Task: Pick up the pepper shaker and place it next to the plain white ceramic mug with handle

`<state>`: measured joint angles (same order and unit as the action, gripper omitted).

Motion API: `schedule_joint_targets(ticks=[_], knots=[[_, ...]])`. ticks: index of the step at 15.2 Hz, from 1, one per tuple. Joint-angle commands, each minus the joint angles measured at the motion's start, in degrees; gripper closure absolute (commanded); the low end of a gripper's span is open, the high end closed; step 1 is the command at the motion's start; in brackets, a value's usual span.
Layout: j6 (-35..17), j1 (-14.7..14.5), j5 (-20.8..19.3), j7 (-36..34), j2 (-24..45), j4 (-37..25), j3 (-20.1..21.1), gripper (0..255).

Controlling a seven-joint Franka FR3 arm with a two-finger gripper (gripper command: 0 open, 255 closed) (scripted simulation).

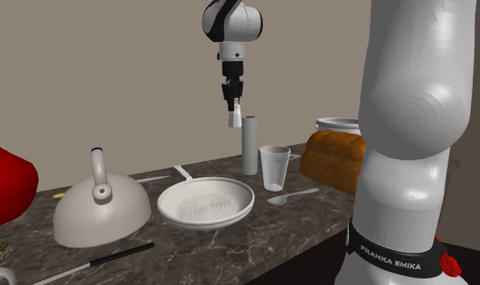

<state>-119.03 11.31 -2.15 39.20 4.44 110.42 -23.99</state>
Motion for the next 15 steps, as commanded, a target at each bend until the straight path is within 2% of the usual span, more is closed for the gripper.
schedule_joint_targets(ticks=[1,2,6,15], knots=[[1.5,0.0,-0.2,-0.1,-0.5,-1.1,0.0,255],[1.7,-0.1,-0.2,-0.1,-0.5,-1.2,0.0,255],[0.9,-2.8,-3.4,-6.4,-6.7,5.7,2.3,255],[1.3,-7.4,-7.0,-20.3,-17.7,17.2,9.7,255]])
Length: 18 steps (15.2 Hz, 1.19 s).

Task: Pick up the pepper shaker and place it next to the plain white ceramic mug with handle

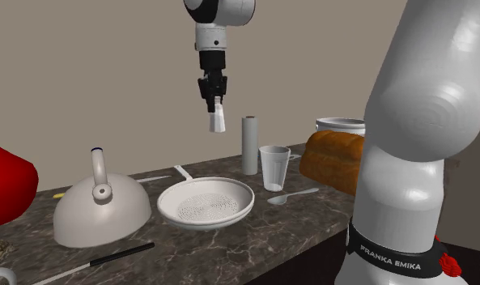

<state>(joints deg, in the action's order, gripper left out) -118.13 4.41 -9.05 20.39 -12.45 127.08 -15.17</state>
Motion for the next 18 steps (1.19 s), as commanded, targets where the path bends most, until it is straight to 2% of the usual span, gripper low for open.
schedule_joint_targets(ticks=[1,10,18], knots=[[0.5,-1.0,-0.2,-3.0,-1.8,1.5,1.8,255],[2.2,-5.9,1.1,-15.9,-7.7,7.3,10.6,255],[3.7,-10.8,4.1,-27.1,-8.8,8.0,18.7,255]])
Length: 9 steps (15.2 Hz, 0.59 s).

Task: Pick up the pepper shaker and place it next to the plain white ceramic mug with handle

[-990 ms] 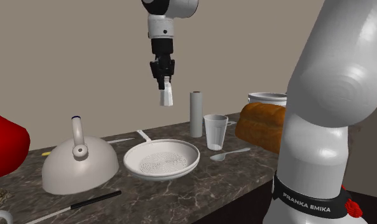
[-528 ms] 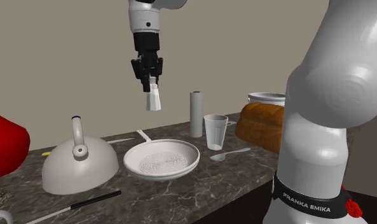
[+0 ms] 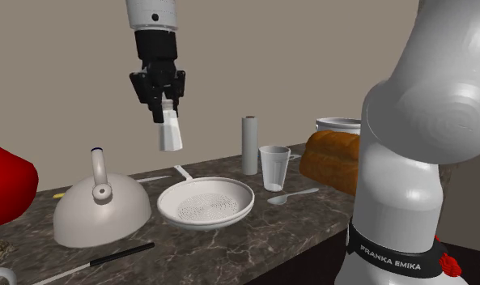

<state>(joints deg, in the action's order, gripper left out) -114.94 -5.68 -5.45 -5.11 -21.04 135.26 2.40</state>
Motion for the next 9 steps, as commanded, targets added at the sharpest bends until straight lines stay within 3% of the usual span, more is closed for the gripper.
schedule_joint_targets(ticks=[1,9], knots=[[0.7,-1.3,0.8,-3.0,0.0,-0.4,2.1,255],[2.0,-5.9,3.2,-14.3,3.6,-4.5,10.2,255]])
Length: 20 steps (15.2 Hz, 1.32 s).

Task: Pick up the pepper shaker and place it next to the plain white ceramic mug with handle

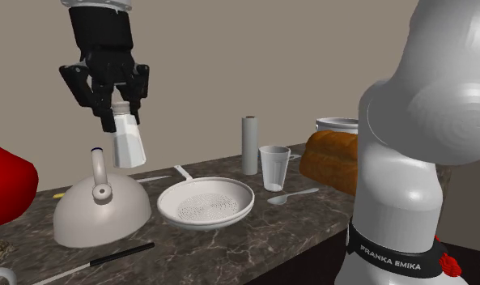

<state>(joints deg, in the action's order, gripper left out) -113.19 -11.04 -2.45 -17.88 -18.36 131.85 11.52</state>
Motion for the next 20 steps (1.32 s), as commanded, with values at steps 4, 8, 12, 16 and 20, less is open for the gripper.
schedule_joint_targets(ticks=[4,8,12,16,20], knots=[[1.0,-2.6,0.6,-7.4,4.2,-4.7,4.9,255],[2.0,-4.7,0.1,-14.0,9.0,-9.8,9.0,255],[-1.0,-4.7,-0.3,-14.4,9.8,-7.6,9.2,255],[-4.1,-4.7,-0.7,-15.0,10.9,-5.5,9.3,255],[-7.1,-4.7,-1.3,-15.7,12.2,-3.6,9.5,255]])
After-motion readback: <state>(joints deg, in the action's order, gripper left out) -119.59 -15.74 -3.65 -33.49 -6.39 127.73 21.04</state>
